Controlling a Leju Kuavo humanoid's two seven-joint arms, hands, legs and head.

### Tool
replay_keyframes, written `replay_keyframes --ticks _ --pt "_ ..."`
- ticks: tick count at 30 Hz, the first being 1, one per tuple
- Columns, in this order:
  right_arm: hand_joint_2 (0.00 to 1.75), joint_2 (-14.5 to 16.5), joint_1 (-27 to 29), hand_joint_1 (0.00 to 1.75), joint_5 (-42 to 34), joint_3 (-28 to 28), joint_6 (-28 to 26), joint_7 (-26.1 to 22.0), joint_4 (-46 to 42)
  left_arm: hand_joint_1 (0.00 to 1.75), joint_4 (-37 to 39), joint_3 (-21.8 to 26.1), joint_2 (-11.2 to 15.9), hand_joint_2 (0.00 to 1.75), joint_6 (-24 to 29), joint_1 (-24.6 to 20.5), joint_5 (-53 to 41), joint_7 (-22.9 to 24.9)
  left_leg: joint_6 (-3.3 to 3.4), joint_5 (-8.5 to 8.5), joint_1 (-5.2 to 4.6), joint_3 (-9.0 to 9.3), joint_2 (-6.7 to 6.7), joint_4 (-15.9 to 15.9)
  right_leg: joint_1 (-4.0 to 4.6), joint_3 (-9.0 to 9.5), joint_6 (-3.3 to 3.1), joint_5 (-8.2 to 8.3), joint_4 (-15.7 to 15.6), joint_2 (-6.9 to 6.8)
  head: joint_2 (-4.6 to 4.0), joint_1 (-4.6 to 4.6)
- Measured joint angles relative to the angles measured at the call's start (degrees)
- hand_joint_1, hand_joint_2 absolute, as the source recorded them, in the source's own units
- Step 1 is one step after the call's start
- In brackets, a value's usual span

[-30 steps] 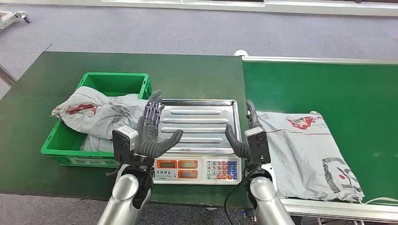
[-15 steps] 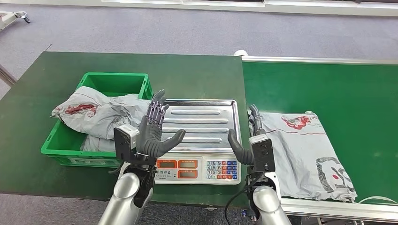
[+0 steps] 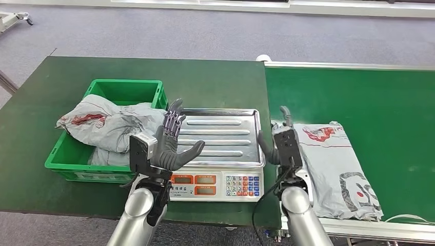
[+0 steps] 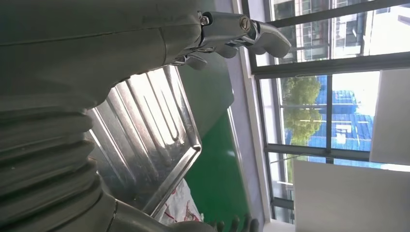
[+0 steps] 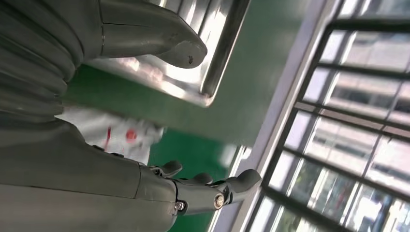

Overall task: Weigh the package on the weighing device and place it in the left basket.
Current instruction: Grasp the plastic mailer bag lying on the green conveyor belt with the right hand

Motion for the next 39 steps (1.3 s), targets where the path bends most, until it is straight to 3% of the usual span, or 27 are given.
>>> replay_keyframes --ticks 5,15,19,24,30,39 --pt "1.75 -1.17 -3.53 0.0 2.68 -3.51 -0.72 -0.02 5.73 0.0 -0.46 0.12 0.44 1.75 0.11 0.36 0.53 0.53 0.02 0.01 0.0 0.0 -0.02 0.01 -0.01 0.02 0.02 0.02 0.0 -0.01 0.0 -0.01" --pt "1.75 -1.63 -4.62 0.0 3.79 -4.78 -1.38 0.31 8.82 0.0 -0.51 0.13 0.55 1.75 0.15 0.39 0.47 0.54 0.02 0.01 0.0 0.0 -0.03 0.0 0.0 0.02 0.02 0.02 0.0 -0.02 0.0 -0.01" --pt "1.75 -2.71 -5.82 0.0 10.59 -5.49 -5.95 4.01 11.24 0.0 -1.09 0.34 0.78 1.75 0.99 1.09 -1.23 -0.01 0.03 0.02 0.0 0.01 -0.03 0.01 -0.02 0.02 0.03 0.02 0.0 -0.02 0.0 -0.01" --pt "1.75 -6.27 -7.89 0.0 19.65 -9.36 -10.15 8.82 19.62 0.0 -3.2 0.85 1.27 1.75 1.15 3.01 -3.14 -0.61 0.09 0.05 -0.01 -0.01 -0.21 0.02 -0.11 0.06 0.04 0.02 -0.01 -0.22 0.0 0.0" --pt "1.75 -9.24 -11.27 0.0 24.11 -13.24 -6.72 13.03 32.85 0.0 -3.79 1.15 1.9 1.75 0.47 3.32 -3.53 -0.56 0.1 0.04 -0.03 0.0 -0.21 0.02 -0.15 0.05 0.05 0.03 -0.01 -0.24 0.0 -0.01" --pt "1.75 -9.26 -15.24 0.0 28.03 -13.62 0.73 21.88 45.38 0.0 -3.65 1.15 2.26 1.75 0.02 3.11 -3.34 -0.28 0.04 0.08 -0.01 0.0 -0.21 0.01 -0.02 0.05 0.04 0.03 0.0 -0.24 0.0 -0.01"
